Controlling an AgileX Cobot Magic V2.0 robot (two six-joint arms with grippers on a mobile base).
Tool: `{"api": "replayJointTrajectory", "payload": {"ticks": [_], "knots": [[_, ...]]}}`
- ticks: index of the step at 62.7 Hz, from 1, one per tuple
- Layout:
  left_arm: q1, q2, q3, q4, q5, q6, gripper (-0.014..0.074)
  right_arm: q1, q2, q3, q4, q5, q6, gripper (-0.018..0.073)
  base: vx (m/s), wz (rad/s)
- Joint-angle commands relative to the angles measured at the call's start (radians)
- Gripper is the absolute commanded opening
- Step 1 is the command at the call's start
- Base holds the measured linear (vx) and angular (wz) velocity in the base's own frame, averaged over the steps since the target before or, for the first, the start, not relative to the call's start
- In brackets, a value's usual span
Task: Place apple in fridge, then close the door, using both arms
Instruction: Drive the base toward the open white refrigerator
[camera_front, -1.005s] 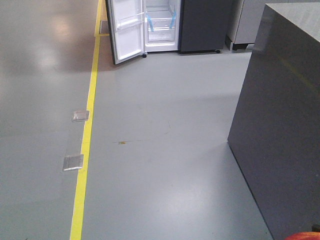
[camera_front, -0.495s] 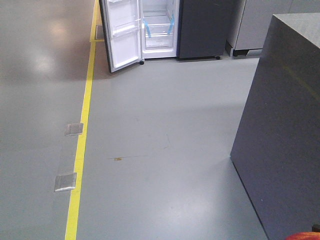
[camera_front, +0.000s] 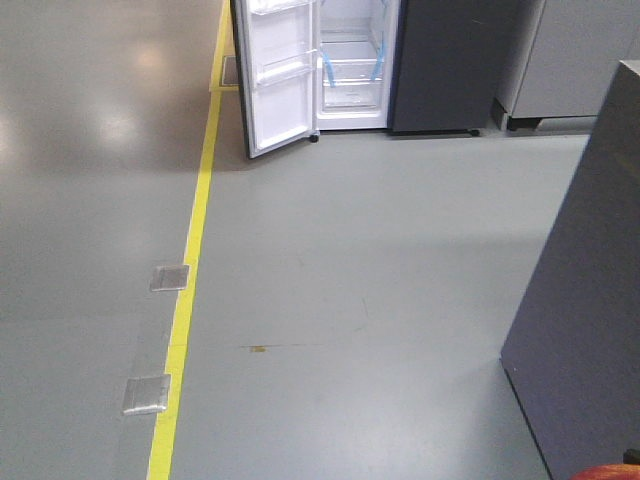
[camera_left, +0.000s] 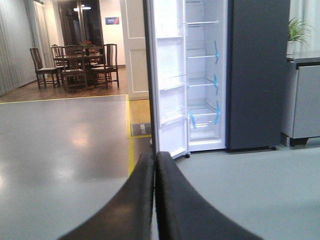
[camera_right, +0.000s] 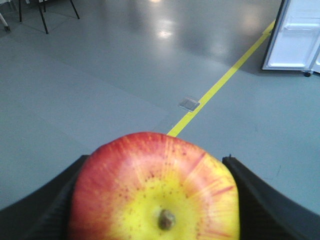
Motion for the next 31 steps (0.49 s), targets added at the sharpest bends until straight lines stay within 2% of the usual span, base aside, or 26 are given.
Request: {"api": "replayJointTrajectory", "payload": {"ticks": [1,31], "knots": [[0.001,-0.015,0.021,0.000,-0.075,-0.010,-0.0006,-0.003,0.014,-0.023,0.046,-0.057,-0.003,0.0366,0.30,0.17],[0.001,-0.015,0.021,0.000,-0.075,-0.010,-0.0006,-0.003,0.014,-0.023,0.046,-0.057,-0.003,0.0366,0.31,0.09]]}}
